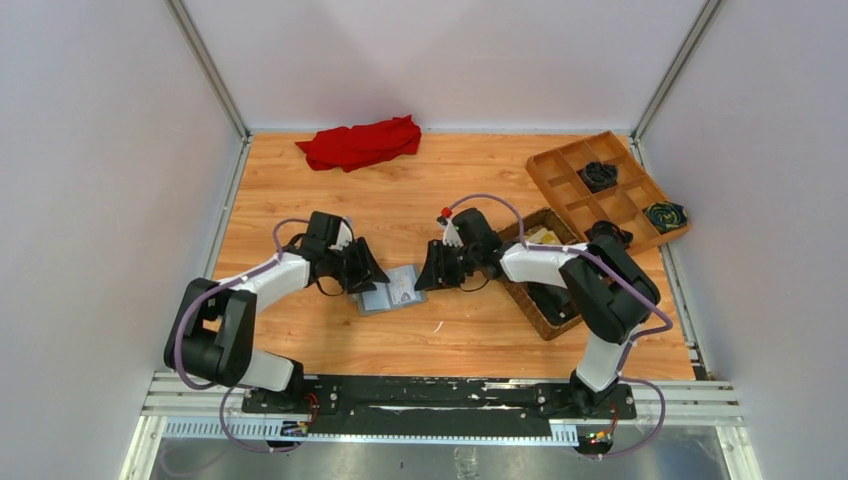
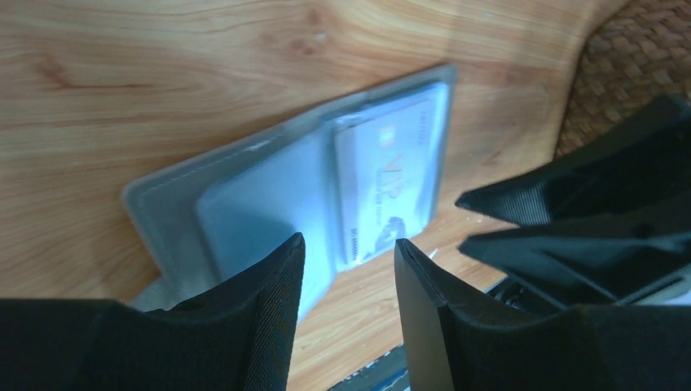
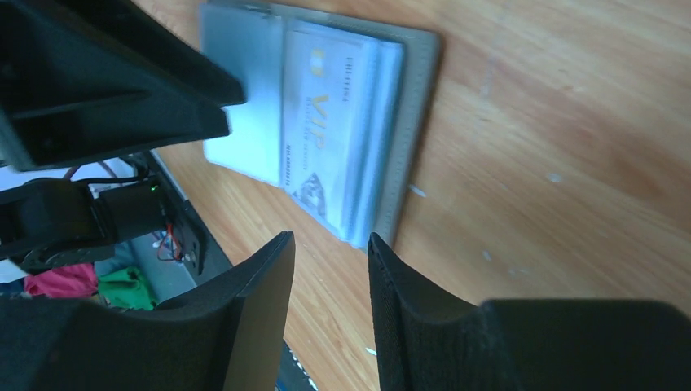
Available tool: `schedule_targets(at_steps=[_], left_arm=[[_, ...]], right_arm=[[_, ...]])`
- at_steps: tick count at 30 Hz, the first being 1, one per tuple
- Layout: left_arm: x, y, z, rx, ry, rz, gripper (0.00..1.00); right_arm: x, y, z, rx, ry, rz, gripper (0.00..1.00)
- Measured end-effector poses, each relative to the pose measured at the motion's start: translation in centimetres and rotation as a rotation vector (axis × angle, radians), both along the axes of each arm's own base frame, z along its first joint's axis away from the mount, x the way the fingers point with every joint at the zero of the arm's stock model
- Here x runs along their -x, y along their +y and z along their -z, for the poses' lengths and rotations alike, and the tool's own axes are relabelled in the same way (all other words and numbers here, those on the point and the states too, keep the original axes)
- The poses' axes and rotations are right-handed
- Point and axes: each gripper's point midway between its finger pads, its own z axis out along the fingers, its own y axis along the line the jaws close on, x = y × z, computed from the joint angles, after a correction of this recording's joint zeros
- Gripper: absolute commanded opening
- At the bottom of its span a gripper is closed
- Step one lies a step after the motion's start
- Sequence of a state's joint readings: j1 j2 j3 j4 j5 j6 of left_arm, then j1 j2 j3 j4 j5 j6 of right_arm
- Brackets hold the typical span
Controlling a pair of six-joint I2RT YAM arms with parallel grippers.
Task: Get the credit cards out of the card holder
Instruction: Remove the credit card from the card holder.
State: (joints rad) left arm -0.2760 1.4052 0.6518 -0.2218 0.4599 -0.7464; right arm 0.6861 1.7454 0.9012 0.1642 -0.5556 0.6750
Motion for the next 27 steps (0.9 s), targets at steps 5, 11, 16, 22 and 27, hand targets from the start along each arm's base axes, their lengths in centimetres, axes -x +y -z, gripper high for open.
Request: schedule_targets(at_steps=[5, 11, 16, 22, 27], left_arm=[[-0.1, 1.6, 1.4, -0.034, 0.037, -0.052, 0.48], [-0.4, 2.2, 2.4, -0.051, 0.055, -0.053, 0.48], [-0.7, 1.9, 2.5, -0.040, 0.057, -0.036, 0.48], [-0.7, 1.8, 2.5, -0.031, 0.059, -0.029, 0.48], [-0.8, 1.7, 2.5, -0.026, 0.057, -0.021, 0.48]], right_arm=[[0.5, 1.8, -0.4, -0.045, 0.014, -0.032, 0.43], [0.4, 2.5, -0.3, -0.068, 0.021, -0.041, 0.43], [0.2, 2.9, 0.5, -0.065, 0.038, -0.043, 0.43], [0.3, 3.4, 0.7, -0.075, 0.049, -0.056, 0.43], [0.3, 3.7, 0.4, -0.083, 0.043, -0.064, 0.43]])
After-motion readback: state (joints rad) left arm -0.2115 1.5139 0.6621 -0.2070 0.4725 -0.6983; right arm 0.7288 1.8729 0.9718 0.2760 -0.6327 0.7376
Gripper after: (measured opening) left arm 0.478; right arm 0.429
